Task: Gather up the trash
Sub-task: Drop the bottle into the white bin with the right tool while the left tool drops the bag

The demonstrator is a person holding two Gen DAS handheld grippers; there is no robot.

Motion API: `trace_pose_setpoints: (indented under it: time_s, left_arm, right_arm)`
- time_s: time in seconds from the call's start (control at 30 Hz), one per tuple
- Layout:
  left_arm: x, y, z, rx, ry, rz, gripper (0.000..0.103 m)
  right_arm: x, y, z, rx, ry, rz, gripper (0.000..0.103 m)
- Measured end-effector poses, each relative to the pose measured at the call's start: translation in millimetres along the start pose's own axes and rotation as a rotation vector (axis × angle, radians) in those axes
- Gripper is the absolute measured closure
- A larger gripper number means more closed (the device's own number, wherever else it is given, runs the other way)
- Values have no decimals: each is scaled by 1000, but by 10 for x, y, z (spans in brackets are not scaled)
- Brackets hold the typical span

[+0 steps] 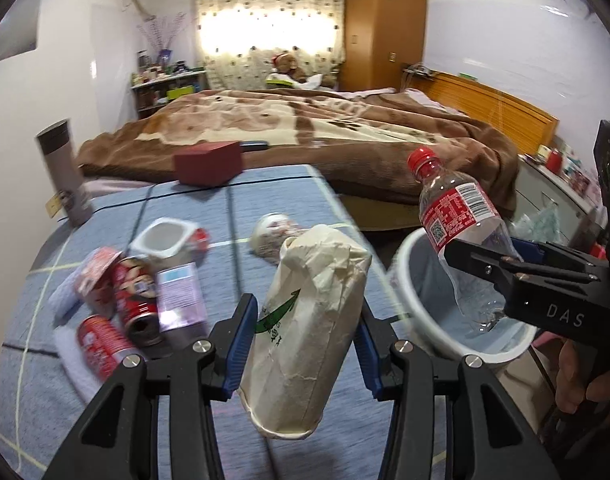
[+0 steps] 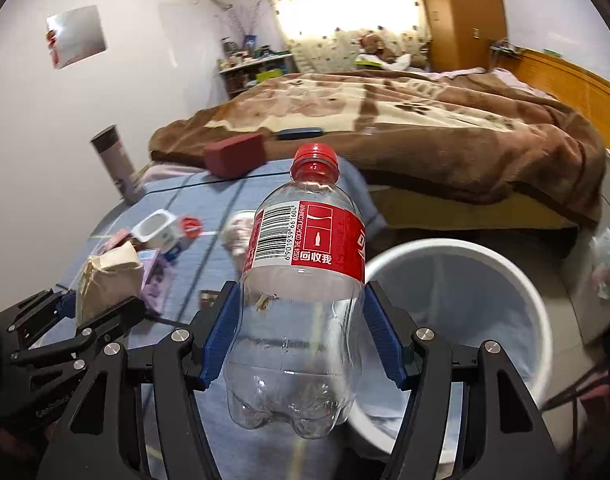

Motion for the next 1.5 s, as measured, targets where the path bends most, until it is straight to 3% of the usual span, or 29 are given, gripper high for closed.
trace_pose_setpoints:
  time_s: [0.33,0.57,0.67,1.0,1.1,1.5]
  left_arm:
    - [46,361,-820,-173,82,65,54]
    - [-20,577,-1225,-218,116,124,54]
    - [-54,633,-1333,-227,133,121,53]
    - [-146,880,-1390,-214,115,185,46]
    - [-156,869,-1392,-219,112,182,34]
    - [-150,669,-1109,-203,70,145,34]
  right_arm:
    - [-220,23,-584,-147,82,63,39]
    - [-402,131,-848,-208,126,133,39]
    - [-456,183,-923,-196,130,152,39]
    - [-616,255,-1129,-161,194,191,38]
    - [-637,204,-1149,-153,205,167,38]
    - [-555,82,-1007,-158,190,106,38]
Point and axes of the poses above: each gripper's, at about its wrist camera, not at the fingertips, and y roughly the way its jaws point, z to its left, x to its top, the point moved 1 cm from there along y, roughly the way its jaws point, and after that the axes turned 11 degrees about -y, right-handed, at the moved point
